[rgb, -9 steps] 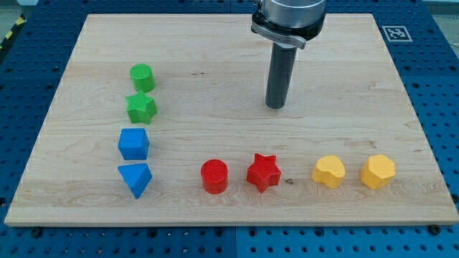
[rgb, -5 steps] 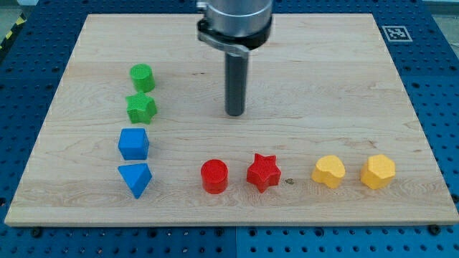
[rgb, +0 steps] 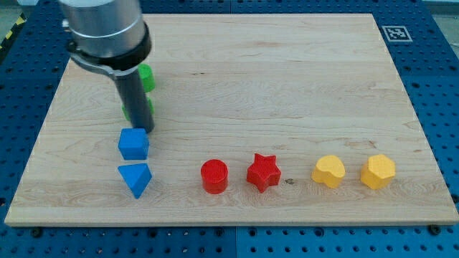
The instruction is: Place the green star at the bottom of the green circle
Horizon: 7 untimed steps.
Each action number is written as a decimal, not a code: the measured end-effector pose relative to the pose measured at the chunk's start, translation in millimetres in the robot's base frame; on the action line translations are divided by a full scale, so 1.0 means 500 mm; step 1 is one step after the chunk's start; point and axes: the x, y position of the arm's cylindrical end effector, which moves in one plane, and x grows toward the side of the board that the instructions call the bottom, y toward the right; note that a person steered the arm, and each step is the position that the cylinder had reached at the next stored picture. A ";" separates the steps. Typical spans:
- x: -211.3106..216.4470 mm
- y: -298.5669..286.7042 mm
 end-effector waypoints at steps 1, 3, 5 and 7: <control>0.000 -0.020; -0.029 -0.035; -0.094 -0.033; -0.018 -0.018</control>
